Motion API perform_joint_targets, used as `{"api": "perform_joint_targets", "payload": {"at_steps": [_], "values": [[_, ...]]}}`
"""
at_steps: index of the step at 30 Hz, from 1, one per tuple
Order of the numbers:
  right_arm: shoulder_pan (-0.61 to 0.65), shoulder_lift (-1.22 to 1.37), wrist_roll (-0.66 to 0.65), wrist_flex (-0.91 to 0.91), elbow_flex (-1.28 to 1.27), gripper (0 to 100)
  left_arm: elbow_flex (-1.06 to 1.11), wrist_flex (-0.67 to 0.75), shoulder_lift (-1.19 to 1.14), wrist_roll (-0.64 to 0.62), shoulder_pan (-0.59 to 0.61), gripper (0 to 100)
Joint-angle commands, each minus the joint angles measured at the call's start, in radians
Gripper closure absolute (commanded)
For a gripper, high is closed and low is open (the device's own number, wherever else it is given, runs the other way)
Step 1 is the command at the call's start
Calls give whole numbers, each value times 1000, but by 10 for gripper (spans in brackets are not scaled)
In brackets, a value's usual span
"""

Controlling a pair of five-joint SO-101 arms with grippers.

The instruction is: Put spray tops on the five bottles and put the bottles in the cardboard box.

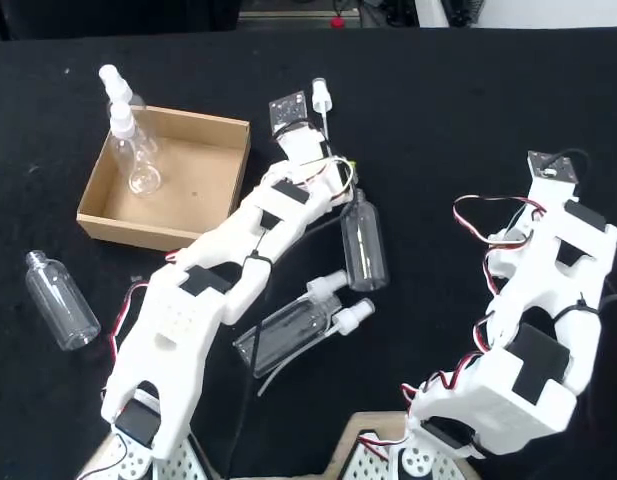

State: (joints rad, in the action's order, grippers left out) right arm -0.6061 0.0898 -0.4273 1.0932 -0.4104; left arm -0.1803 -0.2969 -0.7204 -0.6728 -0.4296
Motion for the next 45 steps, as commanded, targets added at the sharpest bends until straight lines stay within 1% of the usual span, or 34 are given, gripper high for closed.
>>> {"api": "perform_joint_targets", "payload": {"at_steps": [1, 7, 13, 19, 29, 36, 37, 40, 43, 45], "values": [[-18, -62, -9, -15, 4, 853, -59, 2, 20, 5, -4, 880], [-18, -62, -9, -18, 4, 853, -48, 0, 94, 5, 4, 880], [-17, -62, -9, -17, 4, 853, -42, 3, 77, 6, 8, 880], [-17, -62, -9, -17, 4, 853, -44, 2, 92, 87, 5, 880], [-17, -62, -9, -15, 4, 853, -47, 8, 98, 92, 28, 884], [-15, -62, -8, -15, 4, 853, -47, 5, 109, 92, 12, 885], [-15, -62, -6, -15, 4, 853, -47, 5, 109, 92, 10, 892], [-15, -62, -6, -15, -1, 853, -48, 9, 107, 92, 8, 974], [-11, -62, -9, -21, -19, 853, -48, 9, 100, 92, 8, 948], [-11, -62, -9, -21, -24, 853, -48, 9, 98, 92, 8, 963]]}}
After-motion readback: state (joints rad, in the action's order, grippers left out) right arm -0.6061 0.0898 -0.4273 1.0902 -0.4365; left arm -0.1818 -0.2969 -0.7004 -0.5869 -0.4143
